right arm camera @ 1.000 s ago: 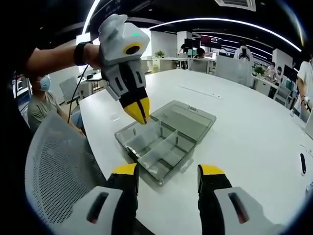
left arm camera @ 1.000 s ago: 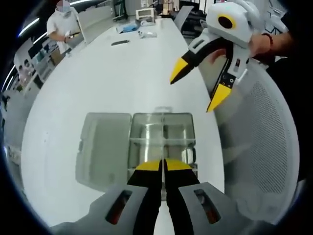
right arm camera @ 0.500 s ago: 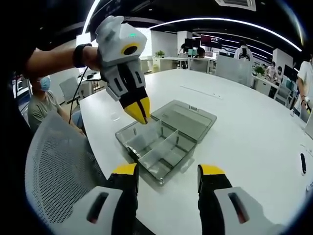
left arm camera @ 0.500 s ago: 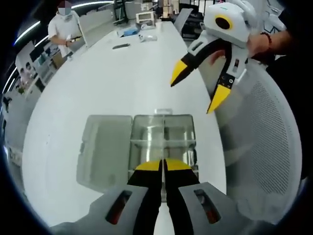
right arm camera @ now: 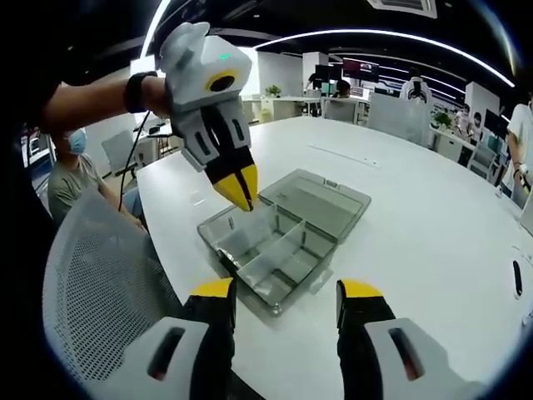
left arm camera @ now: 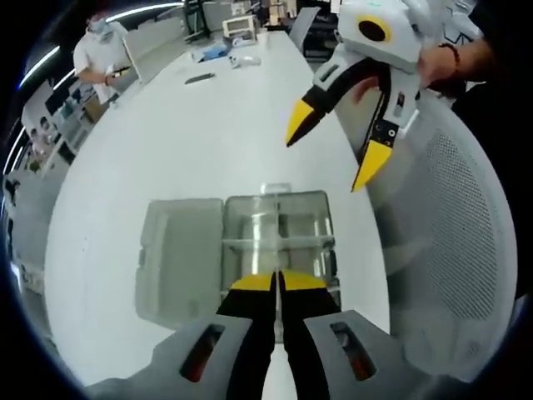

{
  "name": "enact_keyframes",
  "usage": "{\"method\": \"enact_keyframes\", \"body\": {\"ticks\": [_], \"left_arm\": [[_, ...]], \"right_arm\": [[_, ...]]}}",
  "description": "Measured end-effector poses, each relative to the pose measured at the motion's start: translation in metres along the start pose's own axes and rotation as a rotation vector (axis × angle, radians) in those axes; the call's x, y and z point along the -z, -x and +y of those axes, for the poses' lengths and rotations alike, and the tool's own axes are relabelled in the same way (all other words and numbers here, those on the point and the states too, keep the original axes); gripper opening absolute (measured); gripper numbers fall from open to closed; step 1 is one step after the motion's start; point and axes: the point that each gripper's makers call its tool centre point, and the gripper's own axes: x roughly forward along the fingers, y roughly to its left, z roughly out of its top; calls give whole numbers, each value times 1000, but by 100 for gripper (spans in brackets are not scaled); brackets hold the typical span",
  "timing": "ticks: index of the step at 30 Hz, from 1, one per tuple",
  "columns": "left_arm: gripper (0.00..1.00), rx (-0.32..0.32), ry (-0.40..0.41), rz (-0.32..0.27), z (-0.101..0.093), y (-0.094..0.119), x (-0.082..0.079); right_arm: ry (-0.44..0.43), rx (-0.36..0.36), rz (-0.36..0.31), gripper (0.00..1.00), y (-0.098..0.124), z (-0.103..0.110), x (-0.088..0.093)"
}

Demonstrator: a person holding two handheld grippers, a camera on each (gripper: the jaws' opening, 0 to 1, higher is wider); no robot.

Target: Insert the divider into the dual guide fixture by aligning both edges with the guide slots and pushing it downward to the bottom, including one-sided entry, uneven engagement, binding, and posture correction.

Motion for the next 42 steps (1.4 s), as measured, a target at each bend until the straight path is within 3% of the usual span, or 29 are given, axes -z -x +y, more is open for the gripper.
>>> {"method": "enact_keyframes", "body": {"ticks": [11, 21, 42], "left_arm": [[0, 2, 25, 10, 1, 0, -1], [0, 5, 0, 29, 1, 0, -3], [0, 29, -14, 83, -2, -22, 3]], "right_arm": [[-3, 1, -5, 45, 0, 0, -1], [-6, -1, -6, 45, 0, 0, 0], [-11, 0, 0, 45, 0, 0, 2]]}}
